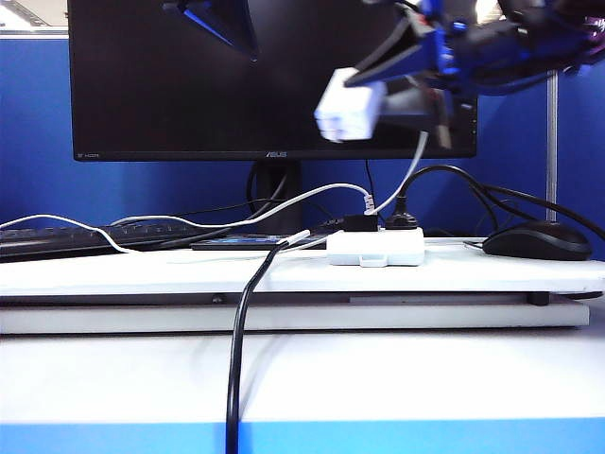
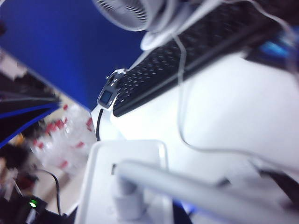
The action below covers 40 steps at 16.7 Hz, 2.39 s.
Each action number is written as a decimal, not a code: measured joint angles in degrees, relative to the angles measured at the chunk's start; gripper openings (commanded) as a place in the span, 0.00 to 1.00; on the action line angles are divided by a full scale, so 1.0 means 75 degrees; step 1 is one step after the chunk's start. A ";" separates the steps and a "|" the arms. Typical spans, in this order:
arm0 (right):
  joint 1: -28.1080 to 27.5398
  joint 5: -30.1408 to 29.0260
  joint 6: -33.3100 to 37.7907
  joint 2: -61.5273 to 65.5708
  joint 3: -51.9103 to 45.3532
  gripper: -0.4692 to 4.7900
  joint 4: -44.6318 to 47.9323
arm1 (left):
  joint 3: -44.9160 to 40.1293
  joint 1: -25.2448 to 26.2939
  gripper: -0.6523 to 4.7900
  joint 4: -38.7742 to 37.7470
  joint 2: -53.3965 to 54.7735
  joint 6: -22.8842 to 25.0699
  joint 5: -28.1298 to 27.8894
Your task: Unplug the white charger from the socket, then place it next to the socket.
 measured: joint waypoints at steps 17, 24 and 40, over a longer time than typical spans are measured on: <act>-0.1856 -0.0160 -0.0801 0.0000 -0.0003 0.09 -0.3809 | 0.0000 0.0000 0.11 0.0003 0.0000 0.0000 0.0000; -0.1769 0.1565 -0.1635 0.0000 -0.0006 0.09 -0.4739 | 0.0000 0.0000 0.11 0.0006 0.0000 0.0000 0.0003; -0.0627 0.4249 -0.0003 -0.0035 0.0224 0.09 -0.4156 | 0.0003 0.0003 0.11 0.0003 0.0000 0.0000 0.0003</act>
